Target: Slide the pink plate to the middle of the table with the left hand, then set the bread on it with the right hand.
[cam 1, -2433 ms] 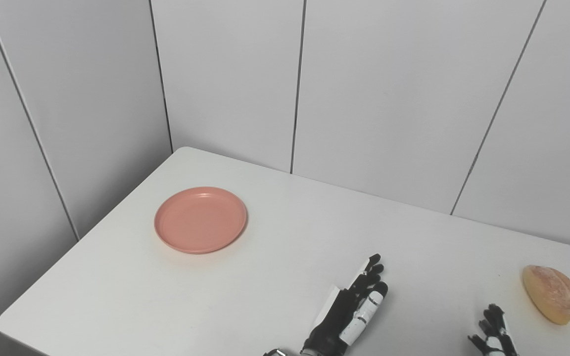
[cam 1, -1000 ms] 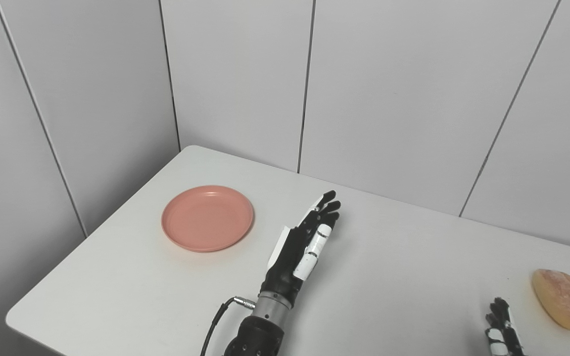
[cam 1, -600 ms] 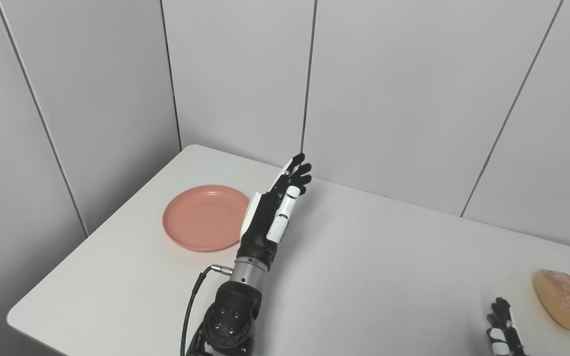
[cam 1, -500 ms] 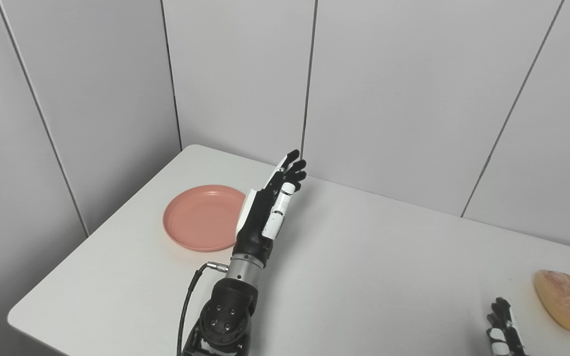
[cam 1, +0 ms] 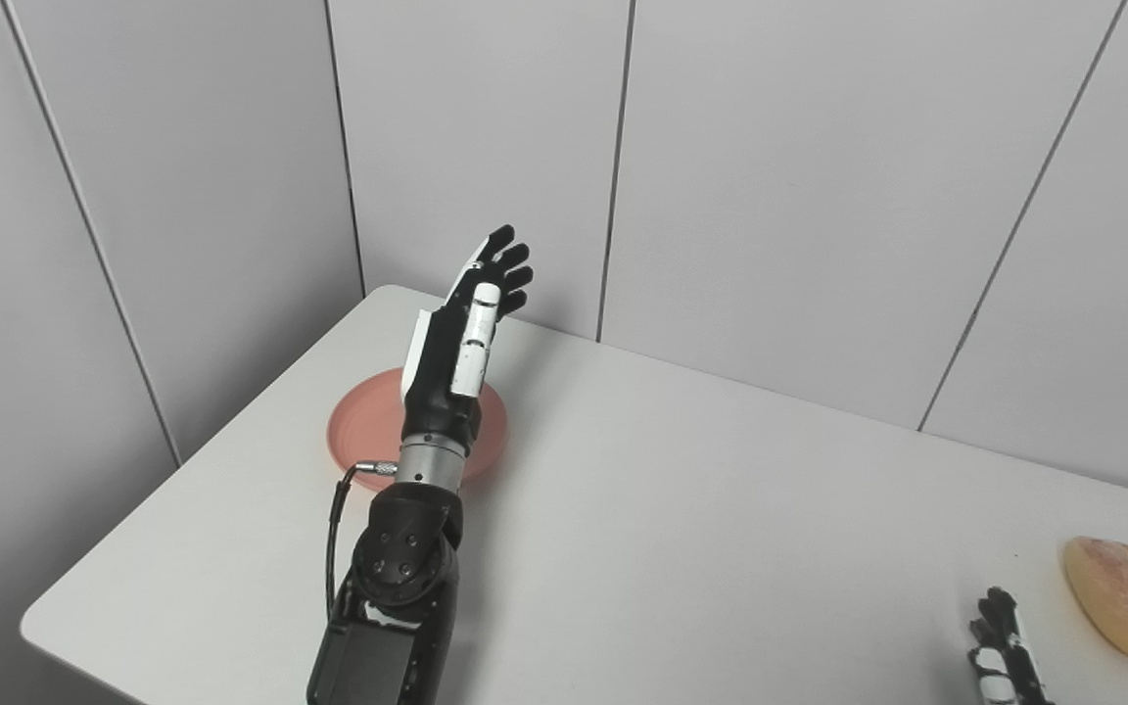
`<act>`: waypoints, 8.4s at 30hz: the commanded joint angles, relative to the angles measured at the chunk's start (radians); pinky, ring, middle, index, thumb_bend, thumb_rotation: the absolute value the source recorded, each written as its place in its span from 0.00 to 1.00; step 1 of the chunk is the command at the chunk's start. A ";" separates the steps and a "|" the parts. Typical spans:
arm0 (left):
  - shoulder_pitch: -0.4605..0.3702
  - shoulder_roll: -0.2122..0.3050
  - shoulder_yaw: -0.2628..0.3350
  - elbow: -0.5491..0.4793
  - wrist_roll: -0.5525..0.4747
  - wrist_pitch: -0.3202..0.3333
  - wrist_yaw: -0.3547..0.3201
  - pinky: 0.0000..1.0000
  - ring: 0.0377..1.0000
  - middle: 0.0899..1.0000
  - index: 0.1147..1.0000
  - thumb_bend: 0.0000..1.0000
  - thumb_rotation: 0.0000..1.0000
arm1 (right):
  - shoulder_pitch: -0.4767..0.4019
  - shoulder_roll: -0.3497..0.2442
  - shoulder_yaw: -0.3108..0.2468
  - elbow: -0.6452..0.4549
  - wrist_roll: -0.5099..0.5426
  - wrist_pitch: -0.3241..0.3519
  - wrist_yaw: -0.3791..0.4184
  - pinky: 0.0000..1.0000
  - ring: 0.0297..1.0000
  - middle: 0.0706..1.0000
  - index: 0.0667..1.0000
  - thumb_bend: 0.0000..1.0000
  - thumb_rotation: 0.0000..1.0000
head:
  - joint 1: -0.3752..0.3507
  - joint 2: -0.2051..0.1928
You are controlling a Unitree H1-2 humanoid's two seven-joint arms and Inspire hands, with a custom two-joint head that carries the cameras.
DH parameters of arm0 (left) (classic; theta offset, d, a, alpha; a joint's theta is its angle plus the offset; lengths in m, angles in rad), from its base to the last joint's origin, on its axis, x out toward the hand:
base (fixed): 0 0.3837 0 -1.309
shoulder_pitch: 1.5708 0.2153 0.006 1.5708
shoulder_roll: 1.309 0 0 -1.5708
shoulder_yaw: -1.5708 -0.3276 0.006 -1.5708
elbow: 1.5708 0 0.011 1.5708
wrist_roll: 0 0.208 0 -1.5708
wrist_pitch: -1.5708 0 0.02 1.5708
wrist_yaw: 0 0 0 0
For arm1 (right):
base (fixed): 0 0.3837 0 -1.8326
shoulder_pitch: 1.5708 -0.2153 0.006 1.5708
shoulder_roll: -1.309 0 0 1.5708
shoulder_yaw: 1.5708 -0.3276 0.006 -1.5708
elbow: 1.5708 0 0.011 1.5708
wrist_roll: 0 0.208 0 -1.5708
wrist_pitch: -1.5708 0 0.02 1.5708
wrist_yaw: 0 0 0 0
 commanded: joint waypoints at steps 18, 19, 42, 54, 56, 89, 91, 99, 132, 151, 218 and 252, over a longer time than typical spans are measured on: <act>-0.116 0.134 0.112 0.089 -0.118 0.030 0.024 0.86 0.87 0.87 0.85 0.40 1.00 | 0.014 -0.015 -0.008 0.020 0.008 -0.032 0.009 1.00 1.00 1.00 1.00 0.24 1.00 | 0.020 -0.003; -0.117 0.139 0.114 0.093 -0.121 0.030 0.025 0.86 0.87 0.87 0.85 0.40 1.00 | 0.013 -0.015 -0.008 0.020 0.004 -0.031 0.008 1.00 1.00 1.00 1.00 0.24 1.00 | 0.020 -0.003; -0.087 0.209 0.214 0.169 -0.242 0.046 0.026 0.90 0.89 0.89 0.87 0.35 1.00 | 0.010 -0.023 -0.011 0.043 0.025 -0.048 0.023 1.00 1.00 1.00 1.00 0.25 1.00 | 0.040 -0.006; -0.078 0.206 0.249 0.231 -0.285 0.044 0.037 0.89 0.89 0.88 0.86 0.33 1.00 | 0.011 -0.023 -0.017 0.037 0.044 -0.035 0.028 1.00 1.00 1.00 1.00 0.24 1.00 | 0.050 -0.002; -0.075 0.208 0.252 0.244 -0.293 0.041 0.033 0.89 0.89 0.88 0.86 0.34 1.00 | 0.010 -0.022 -0.019 0.039 0.045 -0.037 0.028 1.00 1.00 1.00 1.00 0.24 1.00 | 0.049 -0.001; -0.036 0.247 0.296 0.344 -0.379 0.016 0.012 0.93 0.92 0.91 0.89 0.31 1.00 | 0.016 -0.031 -0.035 0.012 0.088 -0.005 0.048 1.00 1.00 1.00 1.00 0.22 1.00 | 0.062 0.026; -0.036 0.250 0.290 0.363 -0.371 0.004 0.008 0.93 0.92 0.91 0.89 0.31 1.00 | 0.016 -0.032 -0.036 0.014 0.097 -0.007 0.053 1.00 1.00 1.00 1.00 0.23 1.00 | 0.063 0.025; -0.032 0.243 0.282 0.403 -0.384 0.003 0.004 0.92 0.89 0.88 0.86 0.30 1.00 | 0.014 -0.035 -0.042 0.023 0.110 -0.019 0.063 1.00 1.00 1.00 1.00 0.24 1.00 | 0.066 0.028; -0.015 0.176 0.237 0.434 -0.375 -0.015 -0.020 0.88 0.89 0.89 0.87 0.30 1.00 | 0.013 -0.038 -0.047 0.020 0.113 -0.019 0.068 1.00 1.00 1.00 1.00 0.32 1.00 | 0.060 0.027; -0.042 0.141 0.167 0.485 -0.391 -0.021 -0.071 0.94 0.91 0.90 0.87 0.30 1.00 | 0.014 -0.025 -0.042 0.022 0.090 -0.032 0.056 1.00 1.00 1.00 1.00 0.33 1.00 | 0.026 0.037; 0.025 -0.160 -0.145 0.349 -0.326 0.133 -0.161 0.89 0.88 0.89 0.87 0.35 1.00 | 0.065 0.060 0.022 -0.129 -0.130 0.037 -0.039 0.91 0.95 0.96 0.95 0.34 1.00 | -0.341 0.189; 0.137 -0.169 -0.173 0.244 -0.314 0.167 -0.209 0.93 0.91 0.91 0.89 0.37 1.00 | 0.060 0.102 0.048 -0.210 -0.194 0.146 -0.063 0.88 0.94 0.95 0.94 0.40 1.00 | -0.520 0.264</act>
